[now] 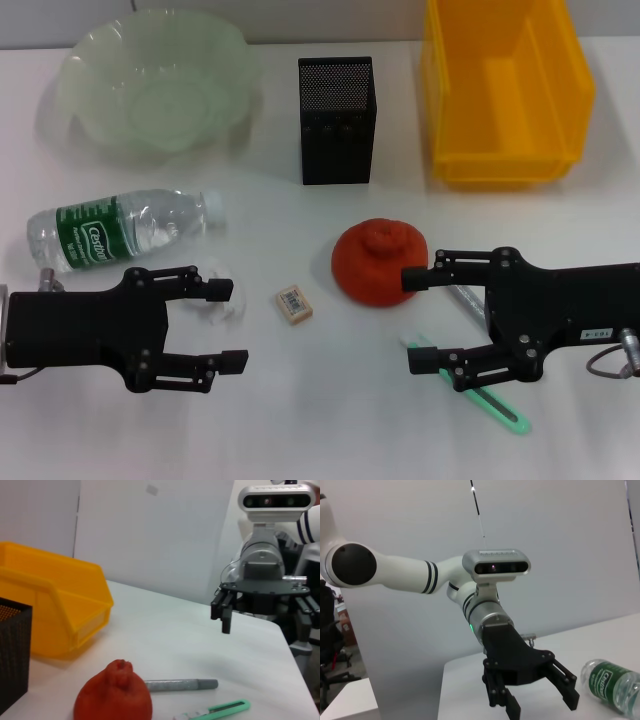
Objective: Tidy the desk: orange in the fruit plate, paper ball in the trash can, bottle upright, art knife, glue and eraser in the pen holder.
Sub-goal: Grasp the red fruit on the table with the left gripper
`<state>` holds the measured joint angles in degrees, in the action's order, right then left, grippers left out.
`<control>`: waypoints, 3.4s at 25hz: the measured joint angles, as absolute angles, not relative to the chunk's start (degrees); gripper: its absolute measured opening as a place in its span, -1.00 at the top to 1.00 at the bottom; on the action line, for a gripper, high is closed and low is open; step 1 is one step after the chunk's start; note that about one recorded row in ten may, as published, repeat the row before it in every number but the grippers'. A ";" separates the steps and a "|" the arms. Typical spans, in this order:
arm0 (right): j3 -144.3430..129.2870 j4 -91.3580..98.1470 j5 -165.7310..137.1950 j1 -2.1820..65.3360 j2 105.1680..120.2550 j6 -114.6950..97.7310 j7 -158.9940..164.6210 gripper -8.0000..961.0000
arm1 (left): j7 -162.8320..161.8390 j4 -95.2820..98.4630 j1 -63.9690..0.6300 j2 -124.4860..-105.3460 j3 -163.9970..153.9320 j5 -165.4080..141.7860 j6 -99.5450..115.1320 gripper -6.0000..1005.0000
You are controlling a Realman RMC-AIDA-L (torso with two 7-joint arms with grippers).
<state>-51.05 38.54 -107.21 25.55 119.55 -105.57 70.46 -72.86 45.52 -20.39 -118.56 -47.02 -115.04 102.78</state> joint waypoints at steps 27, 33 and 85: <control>-50.68 30.55 -104.40 23.69 119.51 -105.78 61.37 -0.71 | -73.38 44.56 -24.27 -118.65 -46.65 -112.47 100.71 -0.65; -48.91 26.21 -104.06 20.47 119.37 -105.70 54.73 -0.71 | -78.35 44.80 -26.67 -118.68 -47.57 -111.48 96.49 -0.65; -44.65 22.67 -104.06 12.21 119.23 -105.03 50.37 -0.71 | -92.16 41.35 -39.78 -119.18 -90.08 -101.25 57.69 0.25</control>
